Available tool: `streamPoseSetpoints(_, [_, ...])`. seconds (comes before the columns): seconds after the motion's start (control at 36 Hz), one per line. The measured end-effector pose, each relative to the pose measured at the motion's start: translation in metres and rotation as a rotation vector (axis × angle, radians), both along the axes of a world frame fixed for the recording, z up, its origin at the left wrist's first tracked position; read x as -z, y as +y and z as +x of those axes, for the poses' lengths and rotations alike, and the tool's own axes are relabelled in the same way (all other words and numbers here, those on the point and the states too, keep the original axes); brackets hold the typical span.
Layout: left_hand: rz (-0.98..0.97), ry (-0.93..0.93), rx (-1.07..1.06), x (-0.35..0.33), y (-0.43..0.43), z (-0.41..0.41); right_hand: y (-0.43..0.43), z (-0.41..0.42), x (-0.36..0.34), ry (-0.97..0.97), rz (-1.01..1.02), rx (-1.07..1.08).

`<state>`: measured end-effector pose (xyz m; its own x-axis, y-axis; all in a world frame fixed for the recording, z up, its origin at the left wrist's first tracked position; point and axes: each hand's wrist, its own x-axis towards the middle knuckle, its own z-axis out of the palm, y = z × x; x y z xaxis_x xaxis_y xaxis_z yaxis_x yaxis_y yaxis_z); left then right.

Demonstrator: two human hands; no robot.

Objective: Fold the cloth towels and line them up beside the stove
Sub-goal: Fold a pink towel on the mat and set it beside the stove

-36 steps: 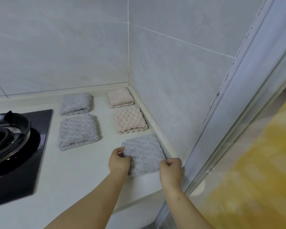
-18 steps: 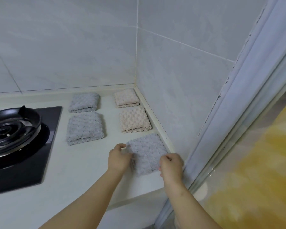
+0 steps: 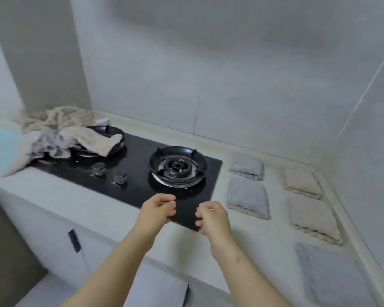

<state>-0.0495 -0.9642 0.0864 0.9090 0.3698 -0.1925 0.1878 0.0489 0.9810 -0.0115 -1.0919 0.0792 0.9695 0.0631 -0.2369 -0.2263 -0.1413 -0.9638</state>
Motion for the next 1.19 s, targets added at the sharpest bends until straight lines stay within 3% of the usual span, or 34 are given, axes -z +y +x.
streamPoseSetpoints(0.33, [0.092,0.054,-0.452,-0.007,0.278,-0.171,0.311,-0.123,-0.004,0.005,-0.008,-0.525])
streamPoseSetpoints(0.56, [0.127,0.079,-0.58,-0.008,0.4,-0.231,0.444,-0.175,-0.005,0.005,-0.037,-0.699])
streamPoseSetpoints(1.0, [0.112,0.149,-0.495,0.019,0.556,-0.144,0.6,-0.063,0.034,-0.121,-0.212,-0.574])
streamPoseSetpoints(1.19, [0.107,0.218,-0.37,0.038,0.619,-0.07,0.651,0.012,0.061,-0.189,-0.48,-0.482])
